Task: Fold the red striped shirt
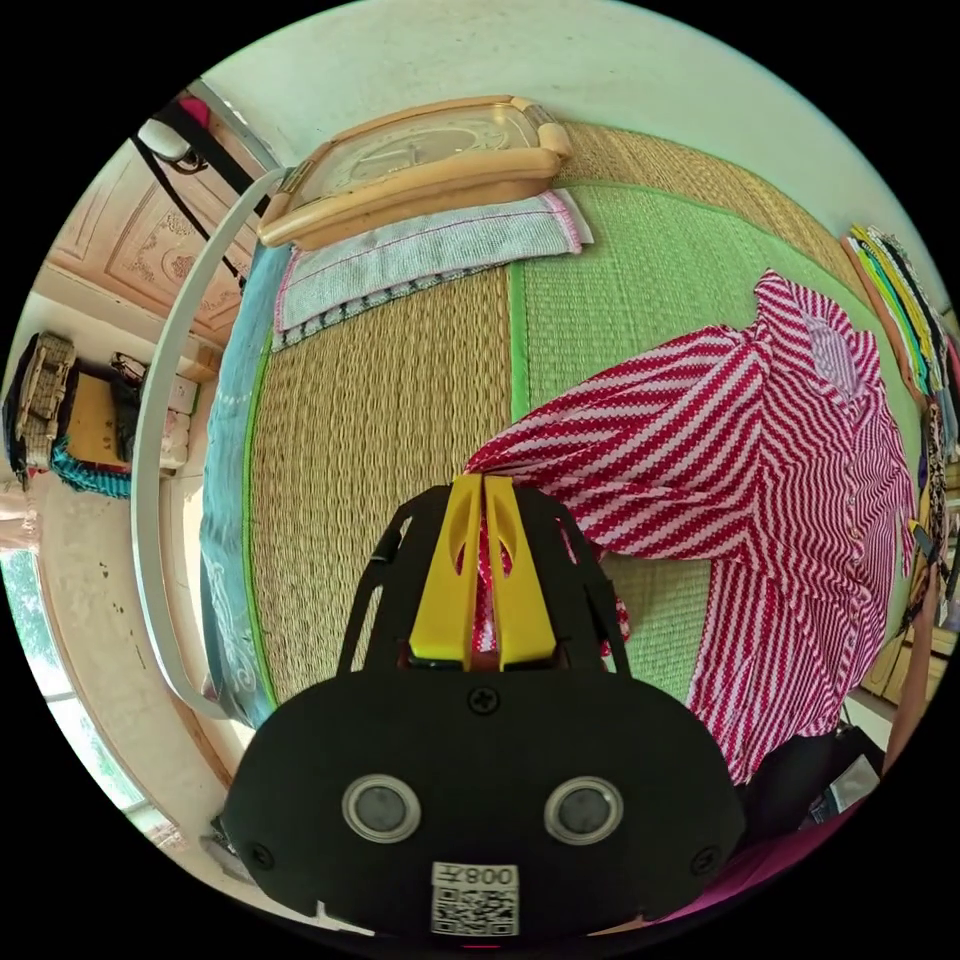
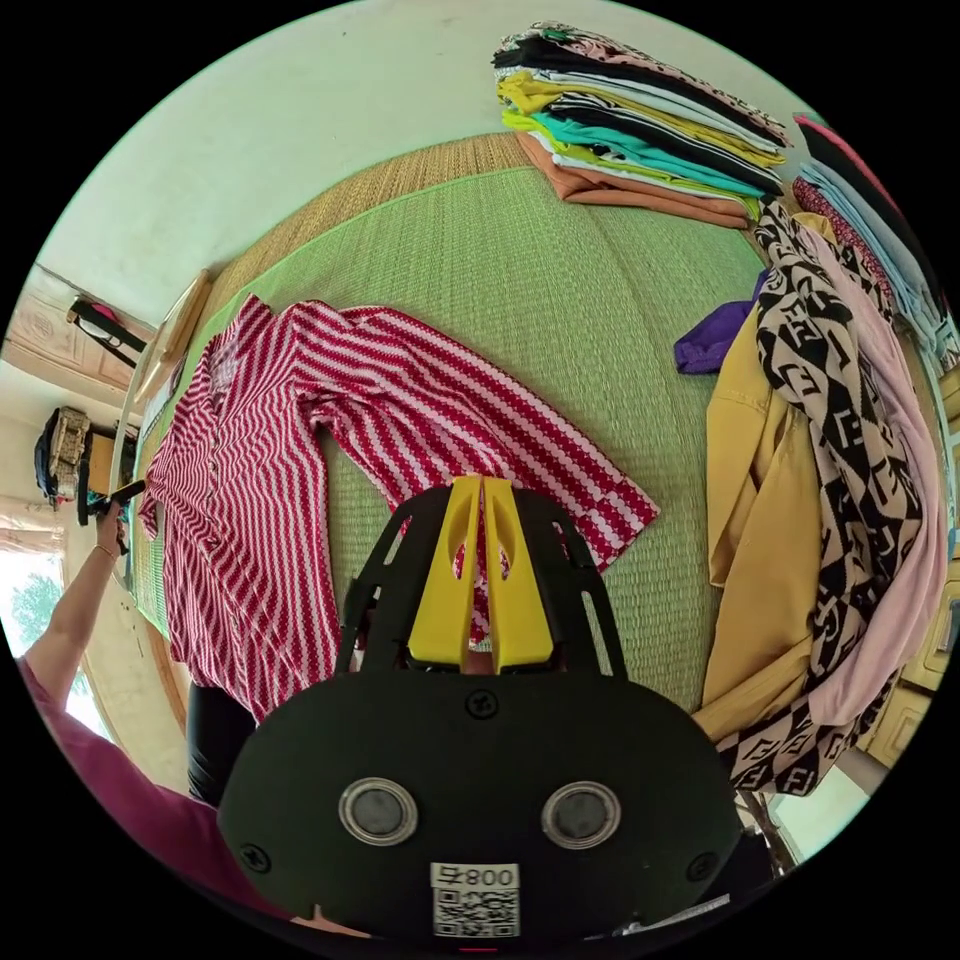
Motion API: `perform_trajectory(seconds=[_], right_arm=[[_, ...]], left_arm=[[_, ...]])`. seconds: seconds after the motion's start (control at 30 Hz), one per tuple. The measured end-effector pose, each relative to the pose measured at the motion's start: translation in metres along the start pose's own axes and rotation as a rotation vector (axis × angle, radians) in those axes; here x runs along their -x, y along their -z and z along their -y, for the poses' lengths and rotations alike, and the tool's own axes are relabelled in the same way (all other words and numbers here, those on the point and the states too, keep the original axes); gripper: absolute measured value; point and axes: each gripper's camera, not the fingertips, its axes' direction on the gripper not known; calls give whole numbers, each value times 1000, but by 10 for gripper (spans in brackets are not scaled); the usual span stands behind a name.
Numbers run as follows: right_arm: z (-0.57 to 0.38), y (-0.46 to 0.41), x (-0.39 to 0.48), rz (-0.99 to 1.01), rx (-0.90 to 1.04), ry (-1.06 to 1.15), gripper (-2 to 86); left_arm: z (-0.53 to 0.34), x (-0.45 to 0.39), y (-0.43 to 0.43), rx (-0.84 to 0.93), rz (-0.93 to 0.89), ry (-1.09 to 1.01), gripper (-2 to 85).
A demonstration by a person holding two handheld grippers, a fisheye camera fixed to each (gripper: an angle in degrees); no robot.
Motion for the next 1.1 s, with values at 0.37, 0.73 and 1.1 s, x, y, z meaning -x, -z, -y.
perform_trajectory(seconds=[0.37, 0.73, 1.1], right_arm=[[38, 29, -3, 129, -77, -8, 28], [100, -29, 12, 125, -29, 25, 7], [127, -14, -41, 160, -40, -52, 34]], left_arm=[[-93, -4, 60, -260, -287, 23, 3], [-86, 31, 54, -165, -151, 90, 4], [-169, 91, 88, -290, -583, 194, 36]])
